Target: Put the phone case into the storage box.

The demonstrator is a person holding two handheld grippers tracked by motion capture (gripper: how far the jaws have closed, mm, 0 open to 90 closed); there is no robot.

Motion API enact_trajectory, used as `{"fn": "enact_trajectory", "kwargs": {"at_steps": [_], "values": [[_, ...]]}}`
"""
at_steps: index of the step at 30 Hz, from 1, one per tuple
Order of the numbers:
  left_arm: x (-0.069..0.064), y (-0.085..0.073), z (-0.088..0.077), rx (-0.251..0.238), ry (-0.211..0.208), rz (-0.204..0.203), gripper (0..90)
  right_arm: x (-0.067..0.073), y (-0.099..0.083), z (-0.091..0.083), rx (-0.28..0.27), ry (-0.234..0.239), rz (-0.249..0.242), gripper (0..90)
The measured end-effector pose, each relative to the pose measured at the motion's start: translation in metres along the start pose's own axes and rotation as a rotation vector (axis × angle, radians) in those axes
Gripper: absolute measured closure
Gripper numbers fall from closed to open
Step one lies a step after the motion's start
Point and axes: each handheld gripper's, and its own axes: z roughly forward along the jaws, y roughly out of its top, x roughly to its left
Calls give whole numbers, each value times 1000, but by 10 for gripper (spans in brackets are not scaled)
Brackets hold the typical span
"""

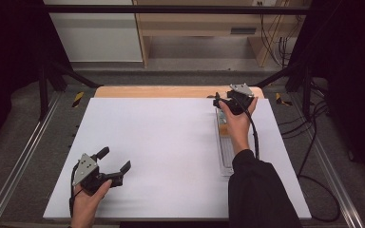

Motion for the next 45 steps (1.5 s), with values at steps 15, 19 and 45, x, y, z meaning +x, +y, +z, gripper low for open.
{"fn": "enact_trajectory", "kwargs": {"at_steps": [15, 19, 45], "values": [[0, 0, 0, 1, -3, 0, 28, 2, 3, -3, -4, 6, 1, 49], [0, 0, 0, 1, -3, 0, 27, 2, 4, -4, -7, 11, 6, 49], [-1, 0, 0, 2, -7, 2, 28, 2, 13, -22, -23, 47, -20, 52]]}}
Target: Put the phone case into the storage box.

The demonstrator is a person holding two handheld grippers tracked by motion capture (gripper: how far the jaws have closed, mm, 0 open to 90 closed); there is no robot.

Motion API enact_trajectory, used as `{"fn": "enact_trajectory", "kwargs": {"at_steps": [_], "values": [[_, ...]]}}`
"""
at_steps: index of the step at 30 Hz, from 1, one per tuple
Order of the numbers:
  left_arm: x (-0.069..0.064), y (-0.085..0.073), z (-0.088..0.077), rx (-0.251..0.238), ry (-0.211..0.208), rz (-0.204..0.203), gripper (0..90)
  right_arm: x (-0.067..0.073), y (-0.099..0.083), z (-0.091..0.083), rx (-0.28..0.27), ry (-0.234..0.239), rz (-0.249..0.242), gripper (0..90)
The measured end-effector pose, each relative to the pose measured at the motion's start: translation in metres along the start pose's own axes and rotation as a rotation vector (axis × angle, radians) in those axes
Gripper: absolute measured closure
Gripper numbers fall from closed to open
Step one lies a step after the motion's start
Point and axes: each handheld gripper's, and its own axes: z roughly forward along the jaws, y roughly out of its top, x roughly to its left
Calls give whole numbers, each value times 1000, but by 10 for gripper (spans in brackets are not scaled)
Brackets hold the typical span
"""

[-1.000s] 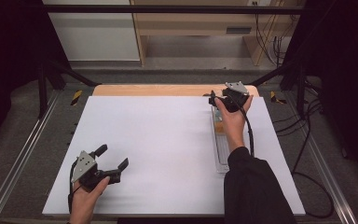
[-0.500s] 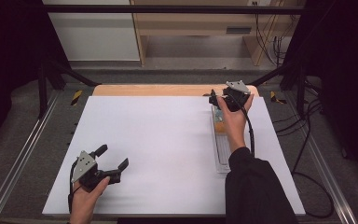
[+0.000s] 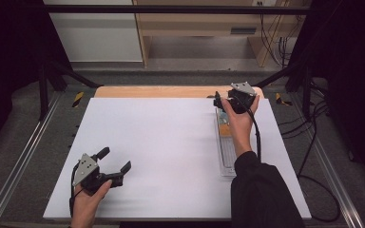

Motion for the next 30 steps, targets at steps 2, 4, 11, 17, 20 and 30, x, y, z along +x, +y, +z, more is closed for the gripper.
{"fn": "enact_trajectory", "kwargs": {"at_steps": [2, 4, 11, 17, 20, 30], "values": [[0, 0, 0, 1, -2, 3, 28, 1, 2, -3, -5, 13, -9, 51], [0, 0, 0, 3, -2, 3, 28, 1, 3, -6, -12, 24, -19, 50], [0, 0, 0, 2, -3, 7, 27, -2, 9, -16, -24, 41, -17, 55], [1, 0, -2, 3, 11, 20, 28, -7, 14, -26, -27, 50, -9, 50], [1, 0, -2, 4, 13, 27, 28, -9, 17, -32, -31, 59, -7, 50], [1, 1, -4, 2, 19, 27, 28, -13, 19, -48, -49, 70, -14, 46]]}}
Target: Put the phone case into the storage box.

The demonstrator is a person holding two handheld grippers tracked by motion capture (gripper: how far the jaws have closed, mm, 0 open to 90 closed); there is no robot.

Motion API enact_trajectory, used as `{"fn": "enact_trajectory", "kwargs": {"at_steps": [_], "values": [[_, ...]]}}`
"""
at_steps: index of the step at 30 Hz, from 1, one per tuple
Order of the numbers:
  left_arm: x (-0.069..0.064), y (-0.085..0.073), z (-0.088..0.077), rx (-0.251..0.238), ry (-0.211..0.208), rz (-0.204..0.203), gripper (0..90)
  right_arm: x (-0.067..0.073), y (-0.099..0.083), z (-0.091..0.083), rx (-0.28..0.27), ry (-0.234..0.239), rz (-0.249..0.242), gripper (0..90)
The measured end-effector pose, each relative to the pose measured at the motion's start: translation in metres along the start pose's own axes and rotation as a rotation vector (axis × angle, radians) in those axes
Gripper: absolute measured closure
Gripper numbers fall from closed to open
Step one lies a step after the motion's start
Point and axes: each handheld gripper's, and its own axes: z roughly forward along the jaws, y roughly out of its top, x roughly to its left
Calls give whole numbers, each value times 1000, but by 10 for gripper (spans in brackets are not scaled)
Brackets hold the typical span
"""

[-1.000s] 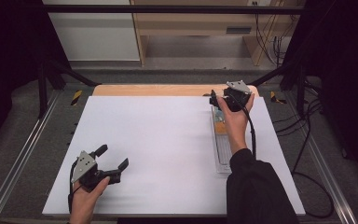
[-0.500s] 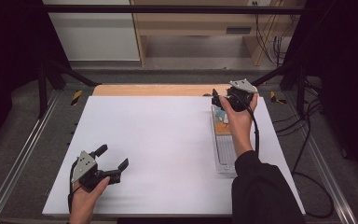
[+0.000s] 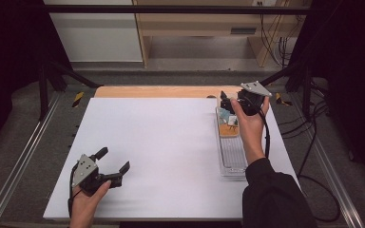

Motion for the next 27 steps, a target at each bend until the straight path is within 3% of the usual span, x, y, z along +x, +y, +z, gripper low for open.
{"fn": "enact_trajectory", "kwargs": {"at_steps": [27], "values": [[0, 0, 0, -2, -7, 9, 21, -7, -2, -26, -21, 29, 13, 39]]}}
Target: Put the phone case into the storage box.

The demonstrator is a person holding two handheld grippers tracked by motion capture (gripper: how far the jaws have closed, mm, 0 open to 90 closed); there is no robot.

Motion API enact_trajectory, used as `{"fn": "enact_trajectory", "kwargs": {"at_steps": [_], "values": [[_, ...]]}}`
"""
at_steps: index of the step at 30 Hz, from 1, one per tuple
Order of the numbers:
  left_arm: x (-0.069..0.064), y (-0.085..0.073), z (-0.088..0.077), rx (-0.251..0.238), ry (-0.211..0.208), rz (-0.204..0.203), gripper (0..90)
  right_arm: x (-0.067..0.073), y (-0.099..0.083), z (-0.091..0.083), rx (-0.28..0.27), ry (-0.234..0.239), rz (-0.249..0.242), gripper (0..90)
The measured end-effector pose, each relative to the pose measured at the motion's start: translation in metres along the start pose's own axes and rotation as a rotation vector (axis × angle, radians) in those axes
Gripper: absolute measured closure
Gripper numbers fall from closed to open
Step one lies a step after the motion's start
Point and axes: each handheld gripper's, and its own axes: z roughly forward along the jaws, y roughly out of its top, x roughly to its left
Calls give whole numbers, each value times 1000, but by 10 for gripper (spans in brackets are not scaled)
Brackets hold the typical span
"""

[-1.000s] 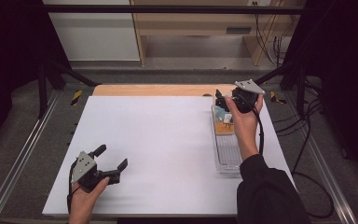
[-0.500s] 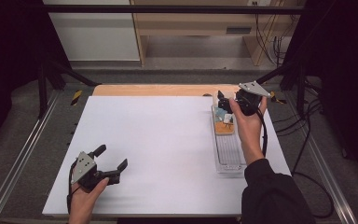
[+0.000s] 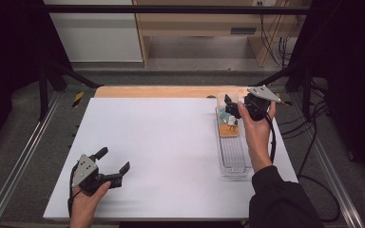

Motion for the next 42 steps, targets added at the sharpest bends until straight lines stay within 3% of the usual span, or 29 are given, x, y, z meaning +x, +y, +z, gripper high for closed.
{"fn": "enact_trajectory", "kwargs": {"at_steps": [20, 25, 28, 35, 42], "values": [[0, 0, 0, -2, 5, -3, 16, -14, -3, -28, -20, 8, 18, 29], [1, 0, -1, -6, 8, -8, 16, -14, -6, -33, -18, 26, 25, 28], [1, 0, -2, -11, 3, -30, 16, -14, -7, -36, -20, 38, 22, 26], [3, -1, -4, -19, 16, -28, 15, -15, -8, -44, -24, 67, 20, 25], [7, -1, -10, -31, 22, -44, 15, -15, -10, -50, -32, 88, -4, 24]]}}
